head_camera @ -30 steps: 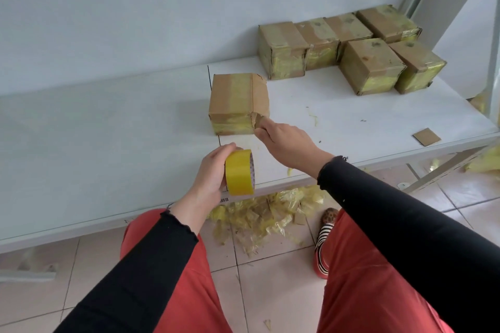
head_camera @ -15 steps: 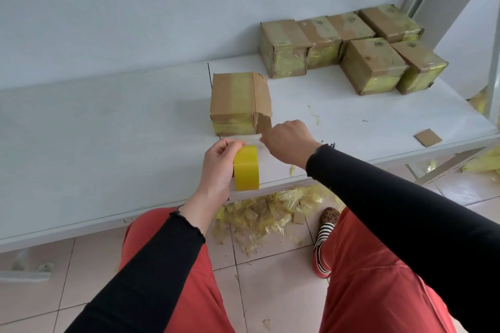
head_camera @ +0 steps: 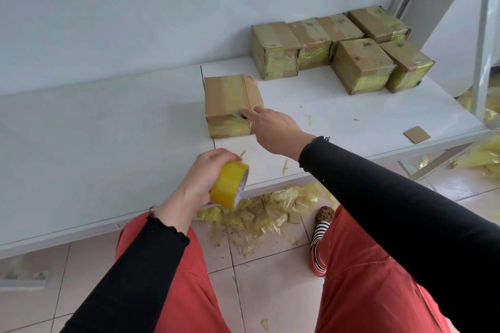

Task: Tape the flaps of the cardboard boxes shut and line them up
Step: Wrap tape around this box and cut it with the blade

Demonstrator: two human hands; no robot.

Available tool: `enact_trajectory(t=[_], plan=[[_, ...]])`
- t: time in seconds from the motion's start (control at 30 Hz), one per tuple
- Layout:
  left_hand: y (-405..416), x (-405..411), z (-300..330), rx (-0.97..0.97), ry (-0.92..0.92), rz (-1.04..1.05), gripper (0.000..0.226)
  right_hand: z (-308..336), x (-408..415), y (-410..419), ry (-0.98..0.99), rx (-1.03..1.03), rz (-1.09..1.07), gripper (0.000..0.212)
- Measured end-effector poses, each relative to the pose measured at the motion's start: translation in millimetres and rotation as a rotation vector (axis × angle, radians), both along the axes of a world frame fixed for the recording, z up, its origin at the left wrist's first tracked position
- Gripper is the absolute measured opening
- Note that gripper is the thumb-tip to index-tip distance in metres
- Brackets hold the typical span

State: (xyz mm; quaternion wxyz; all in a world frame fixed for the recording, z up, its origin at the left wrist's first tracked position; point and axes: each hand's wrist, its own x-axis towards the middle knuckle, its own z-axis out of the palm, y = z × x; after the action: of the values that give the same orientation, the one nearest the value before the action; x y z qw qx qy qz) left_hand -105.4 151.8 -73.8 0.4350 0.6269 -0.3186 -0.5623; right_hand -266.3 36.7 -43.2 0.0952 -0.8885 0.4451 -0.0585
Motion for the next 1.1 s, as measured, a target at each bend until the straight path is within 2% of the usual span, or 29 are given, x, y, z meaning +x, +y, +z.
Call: enact_trajectory(t=[0.07,0.13,0.27,0.37,0.47,0.5,0.63,0.67,0.77,0.87,0.93,0.97,1.03,1.1], plan=[[8,-6,-2,-0.022,-0.037,-0.087,0.013,6,-3,-3,-0.002,0.072,0.008,0.057],[13,-10,0,-0.123,-0.072,-0.070,0.015,12,-8,-6,-0.099,0.205,0.025,0.049],[17,-2,8,-0.364,-0.139,-0.057,0.015,18,-34,1,-0.544,0.337,-0.069,0.039],[17,-4,11,-0.445,-0.194,-0.113,0.016,14,-50,11,-0.691,0.397,-0.151,0.015],[14,-13,14,-0.469,-0.200,-0.163,0.016,13,-53,30,-0.757,0.603,-0.170,0.045],[12,-16,15,-0.475,-0.202,-0.174,0.016,13,-54,36,-0.748,0.663,-0.169,0.047],[7,-24,17,-0.489,-0.205,-0.222,0.017,11,-51,51,-0.730,0.777,-0.095,0.048],[6,-25,18,-0.484,-0.206,-0.236,0.017,10,-51,51,-0.751,0.770,-0.081,0.049],[2,-28,19,-0.468,-0.236,-0.254,0.019,9,-51,50,-0.856,0.679,-0.052,0.034],[-4,-34,22,-0.416,-0.268,-0.286,0.021,10,-58,48,-0.929,0.676,-0.100,0.030],[-9,-43,23,-0.337,-0.380,-0.336,0.025,8,-66,43,-0.960,0.704,-0.171,0.029],[-12,-50,22,-0.319,-0.504,-0.367,0.031,6,-71,40,-0.963,0.702,-0.211,0.027],[-16,-68,17,-0.358,-0.828,-0.419,0.054,-2,-83,30,-0.931,0.633,-0.303,0.021],[-20,-90,11,-0.458,-1.041,-0.469,0.082,-12,-97,17,-0.918,0.544,-0.429,0.016]])
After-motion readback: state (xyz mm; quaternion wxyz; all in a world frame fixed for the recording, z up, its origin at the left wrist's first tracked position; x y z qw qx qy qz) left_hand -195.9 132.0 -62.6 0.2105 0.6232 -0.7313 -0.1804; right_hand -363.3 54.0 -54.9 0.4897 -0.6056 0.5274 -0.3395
